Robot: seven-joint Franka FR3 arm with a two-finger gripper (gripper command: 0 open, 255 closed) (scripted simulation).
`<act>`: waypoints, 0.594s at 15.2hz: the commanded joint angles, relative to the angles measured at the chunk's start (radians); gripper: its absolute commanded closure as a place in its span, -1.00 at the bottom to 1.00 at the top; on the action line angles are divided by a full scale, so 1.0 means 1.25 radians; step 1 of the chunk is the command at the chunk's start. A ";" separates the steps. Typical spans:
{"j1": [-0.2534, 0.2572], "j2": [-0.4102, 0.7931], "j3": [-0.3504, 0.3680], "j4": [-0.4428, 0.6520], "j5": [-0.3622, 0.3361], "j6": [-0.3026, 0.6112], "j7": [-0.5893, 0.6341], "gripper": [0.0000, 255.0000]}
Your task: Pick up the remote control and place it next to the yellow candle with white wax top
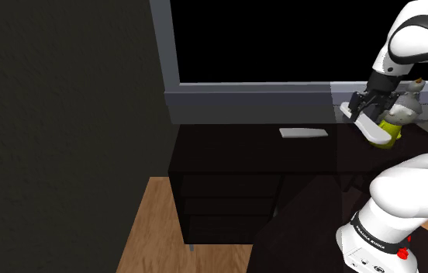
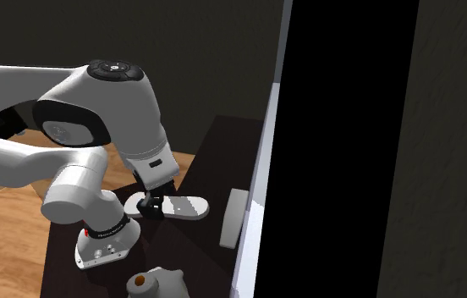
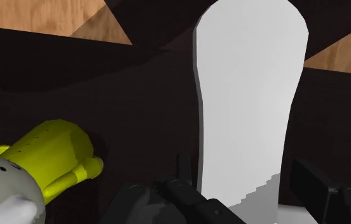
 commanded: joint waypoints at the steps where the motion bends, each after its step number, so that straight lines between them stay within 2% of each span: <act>1: -0.004 -0.004 -0.006 -0.023 -0.006 0.019 0.000 1.00; 9: -0.016 -0.002 -0.033 -0.105 -0.034 0.103 0.002 1.00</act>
